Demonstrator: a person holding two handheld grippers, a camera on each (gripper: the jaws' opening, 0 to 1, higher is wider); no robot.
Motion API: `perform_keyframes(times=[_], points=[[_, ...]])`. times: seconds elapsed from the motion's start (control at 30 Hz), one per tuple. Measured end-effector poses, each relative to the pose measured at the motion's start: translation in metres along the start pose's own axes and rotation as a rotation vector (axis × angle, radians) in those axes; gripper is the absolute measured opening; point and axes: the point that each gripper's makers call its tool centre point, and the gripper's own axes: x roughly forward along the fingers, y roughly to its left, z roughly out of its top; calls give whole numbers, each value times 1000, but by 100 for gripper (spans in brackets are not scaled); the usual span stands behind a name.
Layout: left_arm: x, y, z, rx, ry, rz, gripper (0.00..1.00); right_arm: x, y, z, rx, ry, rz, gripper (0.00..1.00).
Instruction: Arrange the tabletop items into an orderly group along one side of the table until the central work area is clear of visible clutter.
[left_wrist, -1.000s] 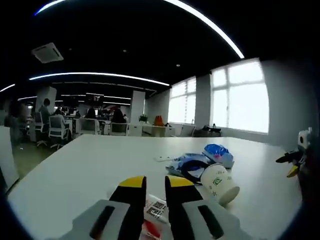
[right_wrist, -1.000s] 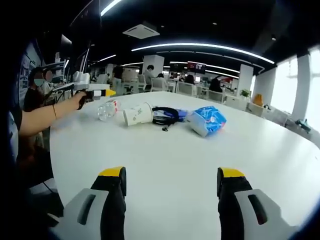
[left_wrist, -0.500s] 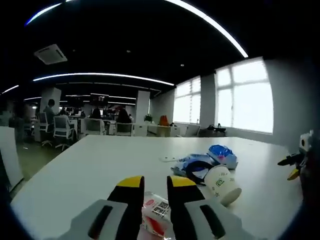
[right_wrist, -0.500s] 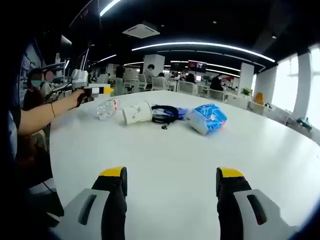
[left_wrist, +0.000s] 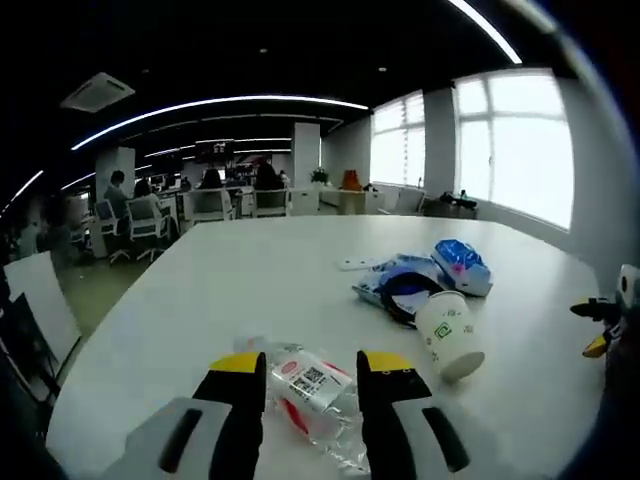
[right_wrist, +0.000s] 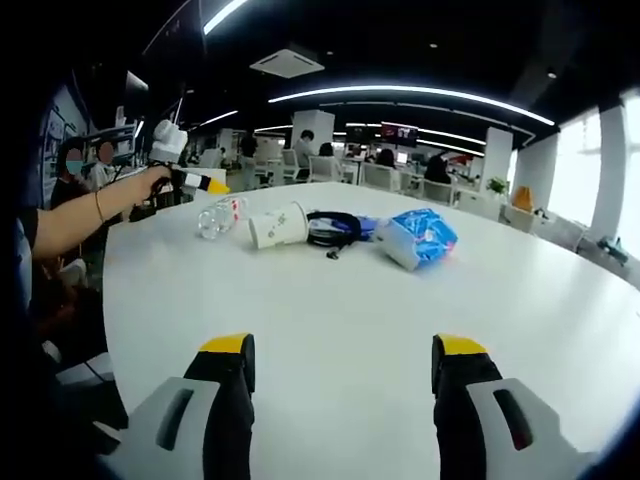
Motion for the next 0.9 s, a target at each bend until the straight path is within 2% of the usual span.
perform_keyframes(times=[0.07,0.2,0.27,0.33,0.5,0.53,0.7,0.8,0.9], points=[[1,-2,-2,7,13,4,36,-2,-1,0,3,-2,-1,69],[4,-2,-9,-46,55,7,39,-5,-4,0,12,-11,-12,69],[4,0,-14,-63,92,33,39,-5,-5,-1,8,-6,-16,68],[5,4,-21,-109,167,71,39,-4,-6,-1,4,-4,-18,68],[10,7,-23,-144,253,108,43,-4,-7,-3,2,0,-19,68],[13,12,-29,-168,306,145,43,-4,-7,-3,8,1,-18,68],[21,10,-29,-203,335,155,43,-3,-7,-6,11,6,-14,67],[25,5,-36,-265,393,152,44,-3,-8,-6,11,5,-18,67],[31,7,-36,-247,425,172,47,-3,-8,-8,14,5,-18,67]])
